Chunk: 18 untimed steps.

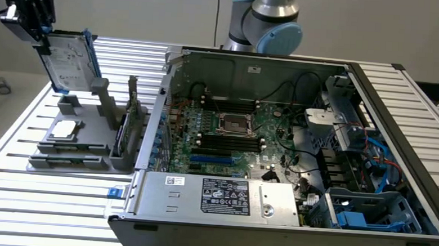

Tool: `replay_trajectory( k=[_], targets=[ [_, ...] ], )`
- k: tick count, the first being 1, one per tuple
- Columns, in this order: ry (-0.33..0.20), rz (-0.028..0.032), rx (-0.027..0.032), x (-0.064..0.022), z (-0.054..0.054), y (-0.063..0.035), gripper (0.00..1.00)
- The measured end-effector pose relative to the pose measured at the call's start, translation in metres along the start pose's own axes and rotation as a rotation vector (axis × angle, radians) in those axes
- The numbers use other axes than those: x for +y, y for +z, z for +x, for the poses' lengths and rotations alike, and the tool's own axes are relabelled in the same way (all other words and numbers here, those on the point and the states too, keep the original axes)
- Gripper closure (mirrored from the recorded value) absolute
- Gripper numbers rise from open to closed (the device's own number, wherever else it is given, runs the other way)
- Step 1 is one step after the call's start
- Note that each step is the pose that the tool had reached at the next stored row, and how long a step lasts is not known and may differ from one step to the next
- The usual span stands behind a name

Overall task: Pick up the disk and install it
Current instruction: 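Pick up the disk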

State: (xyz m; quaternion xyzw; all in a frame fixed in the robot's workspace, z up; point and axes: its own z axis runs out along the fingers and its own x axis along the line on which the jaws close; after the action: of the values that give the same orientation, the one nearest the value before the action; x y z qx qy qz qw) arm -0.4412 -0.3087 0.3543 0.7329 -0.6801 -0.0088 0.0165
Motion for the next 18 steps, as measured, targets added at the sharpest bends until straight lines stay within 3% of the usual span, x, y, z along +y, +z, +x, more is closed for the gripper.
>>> replay_trajectory(
  k=[11,18],
  targets=[
    [0.0,-0.0001,0.0,-0.003,0.001,-0.05,0.67],
    [0.0,-0.006,-0.0005,-0.0327,0.003,-0.0831,0.67]
  ],
)
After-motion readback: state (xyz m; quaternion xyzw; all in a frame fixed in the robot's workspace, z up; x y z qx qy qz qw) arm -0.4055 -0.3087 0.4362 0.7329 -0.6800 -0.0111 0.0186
